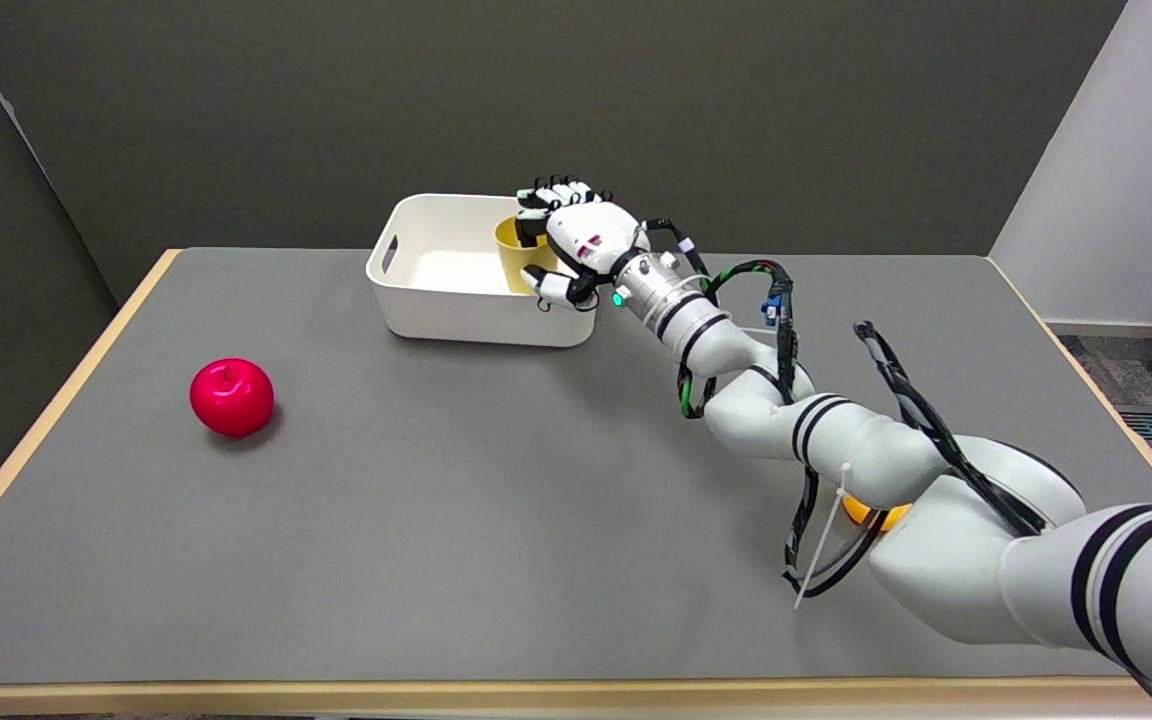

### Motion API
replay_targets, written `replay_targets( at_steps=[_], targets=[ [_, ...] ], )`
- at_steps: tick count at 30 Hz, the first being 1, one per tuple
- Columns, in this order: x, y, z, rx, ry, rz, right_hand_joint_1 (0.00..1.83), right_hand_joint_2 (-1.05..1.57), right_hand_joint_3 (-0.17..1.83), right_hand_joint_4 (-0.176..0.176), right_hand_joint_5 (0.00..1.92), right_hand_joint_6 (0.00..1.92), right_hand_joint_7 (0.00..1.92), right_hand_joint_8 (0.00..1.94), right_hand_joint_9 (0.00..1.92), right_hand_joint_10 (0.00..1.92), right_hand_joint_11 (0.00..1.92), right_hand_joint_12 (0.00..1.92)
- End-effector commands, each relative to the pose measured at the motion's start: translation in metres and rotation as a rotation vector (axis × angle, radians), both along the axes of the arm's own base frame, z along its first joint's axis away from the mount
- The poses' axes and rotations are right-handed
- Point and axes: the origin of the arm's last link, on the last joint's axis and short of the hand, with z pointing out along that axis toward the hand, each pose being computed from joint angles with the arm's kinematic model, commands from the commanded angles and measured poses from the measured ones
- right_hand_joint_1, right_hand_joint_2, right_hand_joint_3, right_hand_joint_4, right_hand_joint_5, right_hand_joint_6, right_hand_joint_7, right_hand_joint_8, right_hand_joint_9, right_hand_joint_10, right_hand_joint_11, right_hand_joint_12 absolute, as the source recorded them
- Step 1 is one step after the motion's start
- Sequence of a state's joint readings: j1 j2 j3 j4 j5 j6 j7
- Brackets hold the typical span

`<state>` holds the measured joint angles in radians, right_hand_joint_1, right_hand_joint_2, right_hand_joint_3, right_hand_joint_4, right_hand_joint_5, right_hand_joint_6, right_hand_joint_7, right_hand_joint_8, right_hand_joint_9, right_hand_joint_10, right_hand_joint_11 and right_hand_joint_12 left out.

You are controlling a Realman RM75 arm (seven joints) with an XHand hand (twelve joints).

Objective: Place the cup in the white box.

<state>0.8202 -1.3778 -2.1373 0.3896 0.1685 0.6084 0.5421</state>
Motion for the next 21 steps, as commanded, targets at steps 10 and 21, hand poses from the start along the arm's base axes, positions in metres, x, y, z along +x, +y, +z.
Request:
replay_targets(
  at_steps=[10,21],
  targets=[
    [0.004,0.007,0.019,-0.005,-0.160,0.009,0.50,0.60,0.97,0.126,0.03,0.33,0.00,0.03,0.00,0.22,0.00,0.65],
    [0.058,0.082,0.051,0.063,-0.471,0.374,0.62,0.70,0.94,0.040,0.01,0.25,0.00,0.15,0.13,0.64,0.00,0.91]
  ],
)
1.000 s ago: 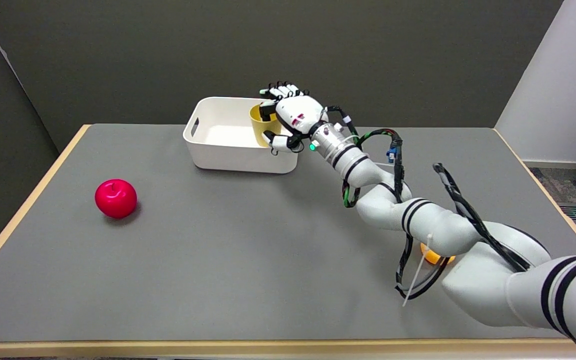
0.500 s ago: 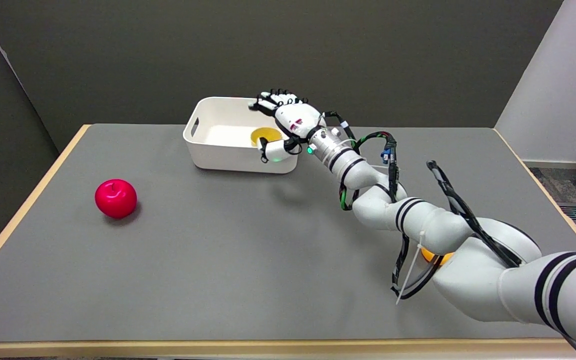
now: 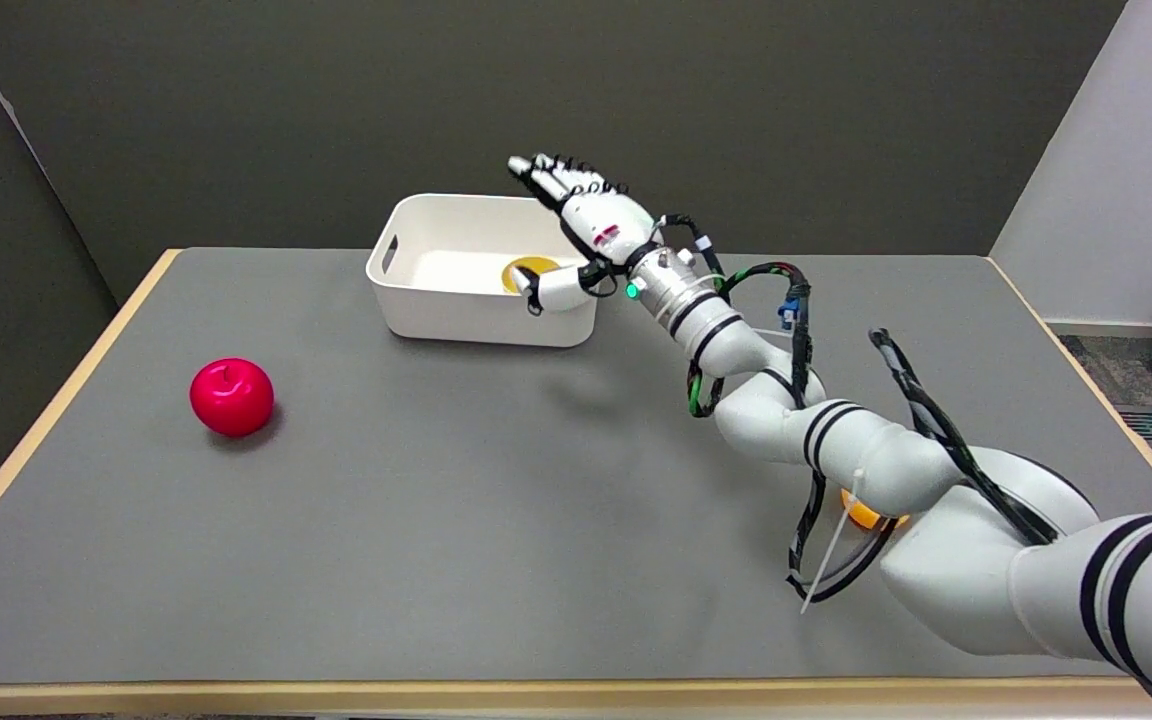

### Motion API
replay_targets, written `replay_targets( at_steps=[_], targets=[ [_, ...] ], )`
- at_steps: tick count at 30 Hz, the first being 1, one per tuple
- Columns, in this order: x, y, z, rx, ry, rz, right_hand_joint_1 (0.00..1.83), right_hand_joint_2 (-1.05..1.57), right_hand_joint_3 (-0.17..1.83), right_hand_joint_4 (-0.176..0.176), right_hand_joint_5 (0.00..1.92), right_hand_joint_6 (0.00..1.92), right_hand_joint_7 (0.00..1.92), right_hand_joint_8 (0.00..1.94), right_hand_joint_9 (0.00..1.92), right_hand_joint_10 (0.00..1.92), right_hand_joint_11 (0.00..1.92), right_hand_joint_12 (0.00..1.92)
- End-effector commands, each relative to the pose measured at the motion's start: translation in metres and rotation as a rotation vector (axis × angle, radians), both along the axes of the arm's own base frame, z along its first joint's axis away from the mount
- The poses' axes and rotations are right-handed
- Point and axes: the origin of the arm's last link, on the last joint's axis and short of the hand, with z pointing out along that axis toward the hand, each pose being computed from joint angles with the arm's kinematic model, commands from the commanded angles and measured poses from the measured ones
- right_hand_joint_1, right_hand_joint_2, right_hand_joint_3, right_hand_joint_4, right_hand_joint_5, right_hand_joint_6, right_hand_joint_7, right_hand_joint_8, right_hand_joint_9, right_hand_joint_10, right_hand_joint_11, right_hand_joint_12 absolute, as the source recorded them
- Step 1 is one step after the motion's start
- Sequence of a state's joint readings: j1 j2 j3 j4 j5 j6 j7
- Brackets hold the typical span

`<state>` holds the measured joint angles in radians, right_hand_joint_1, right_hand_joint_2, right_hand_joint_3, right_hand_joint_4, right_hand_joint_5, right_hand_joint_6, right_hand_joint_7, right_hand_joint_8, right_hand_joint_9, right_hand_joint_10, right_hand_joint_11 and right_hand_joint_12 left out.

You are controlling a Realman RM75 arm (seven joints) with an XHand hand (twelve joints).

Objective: Place the cup in the white box.

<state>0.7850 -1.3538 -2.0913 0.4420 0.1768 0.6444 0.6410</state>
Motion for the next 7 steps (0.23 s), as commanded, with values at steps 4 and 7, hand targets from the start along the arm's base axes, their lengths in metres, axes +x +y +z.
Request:
replay_targets(
  at_steps=[4,7],
  targets=[
    [0.053,0.110,0.061,0.060,-0.619,0.442,0.79,0.74,0.94,0.061,0.00,0.07,0.00,0.01,0.59,1.37,0.13,1.23],
    [0.045,0.127,0.075,0.072,-0.792,0.486,1.48,0.81,0.91,0.077,0.00,0.00,0.00,0.00,0.62,1.88,0.41,1.47]
  ],
)
